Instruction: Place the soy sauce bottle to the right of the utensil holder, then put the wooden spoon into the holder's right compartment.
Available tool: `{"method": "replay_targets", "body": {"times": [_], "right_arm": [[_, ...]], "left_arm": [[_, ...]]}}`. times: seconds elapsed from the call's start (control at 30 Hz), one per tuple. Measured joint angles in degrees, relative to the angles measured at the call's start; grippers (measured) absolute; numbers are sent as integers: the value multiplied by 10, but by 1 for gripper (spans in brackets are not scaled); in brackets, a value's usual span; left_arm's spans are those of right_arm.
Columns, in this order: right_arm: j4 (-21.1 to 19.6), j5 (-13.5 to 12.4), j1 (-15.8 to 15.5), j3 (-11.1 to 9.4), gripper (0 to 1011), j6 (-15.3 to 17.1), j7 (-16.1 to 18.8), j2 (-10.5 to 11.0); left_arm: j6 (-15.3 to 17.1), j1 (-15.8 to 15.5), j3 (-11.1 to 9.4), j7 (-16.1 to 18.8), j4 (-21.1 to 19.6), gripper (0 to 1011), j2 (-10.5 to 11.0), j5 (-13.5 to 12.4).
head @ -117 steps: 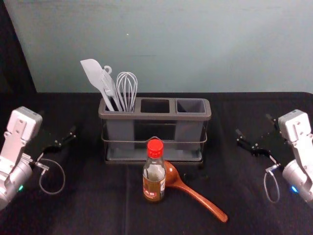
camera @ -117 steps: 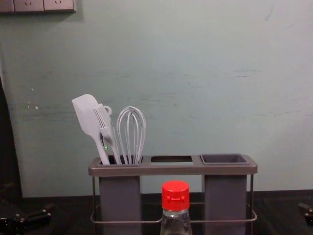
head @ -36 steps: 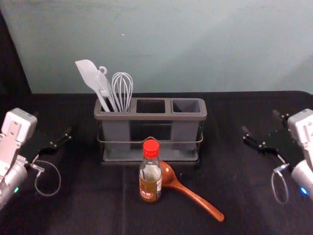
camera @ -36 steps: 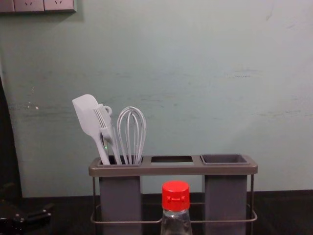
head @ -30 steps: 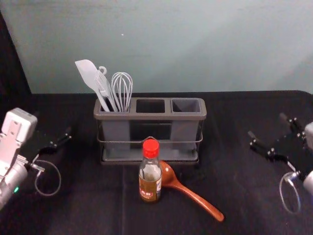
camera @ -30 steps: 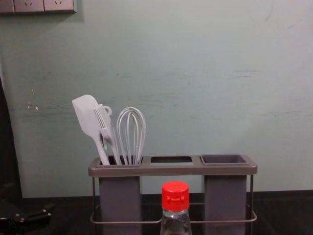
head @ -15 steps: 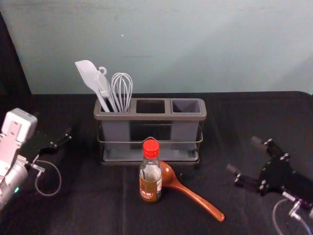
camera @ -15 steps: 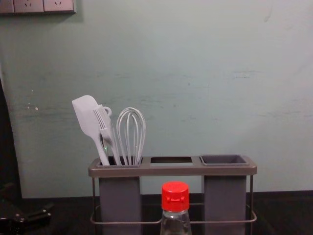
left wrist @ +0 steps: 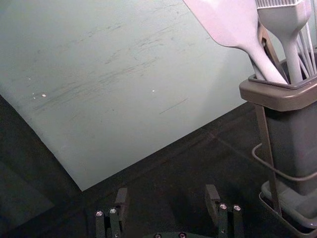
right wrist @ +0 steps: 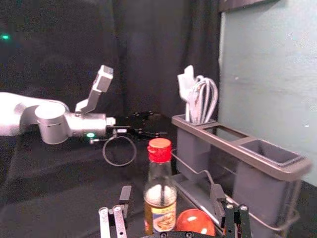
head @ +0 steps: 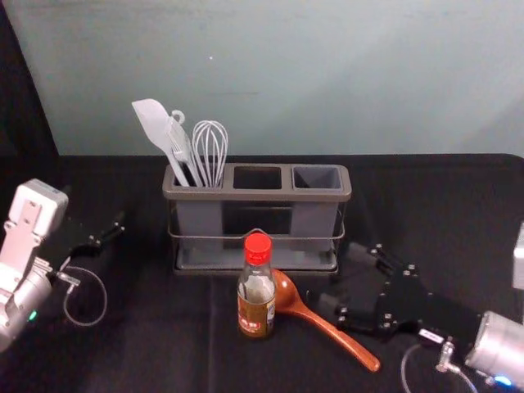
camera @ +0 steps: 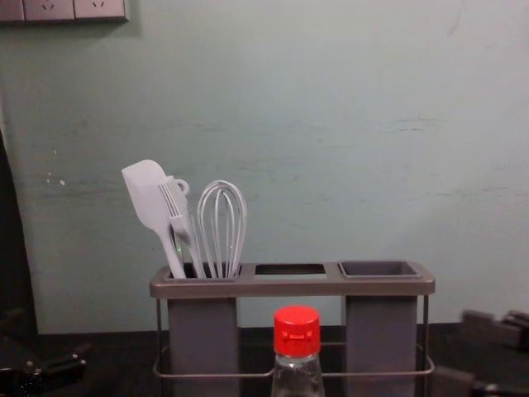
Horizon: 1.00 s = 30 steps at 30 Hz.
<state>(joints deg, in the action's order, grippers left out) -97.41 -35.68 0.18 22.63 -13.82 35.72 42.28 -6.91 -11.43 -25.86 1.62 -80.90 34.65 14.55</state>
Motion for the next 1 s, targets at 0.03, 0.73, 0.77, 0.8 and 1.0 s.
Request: {"method": "replay_targets", "body": {"times": [0.03, 0.73, 0.77, 0.8, 1.0], "right_arm": [[1, 1, 4, 3, 1002, 5, 3, -3], [33, 53, 85, 52, 1002, 64, 43, -66], [34, 53, 87, 53, 1002, 64, 43, -68], [37, 54, 91, 56, 1002, 66, 43, -74], [58, 62, 113, 68, 1002, 73, 39, -95]], "left_arm": [[0, 0, 0, 0, 0, 1011, 0, 0], [0, 0, 0, 0, 0, 1012, 0, 0], [0, 0, 0, 0, 0, 1011, 0, 0], [0, 0, 0, 0, 0, 1012, 0, 0], [0, 0, 0, 0, 0, 1011, 0, 0]]}}
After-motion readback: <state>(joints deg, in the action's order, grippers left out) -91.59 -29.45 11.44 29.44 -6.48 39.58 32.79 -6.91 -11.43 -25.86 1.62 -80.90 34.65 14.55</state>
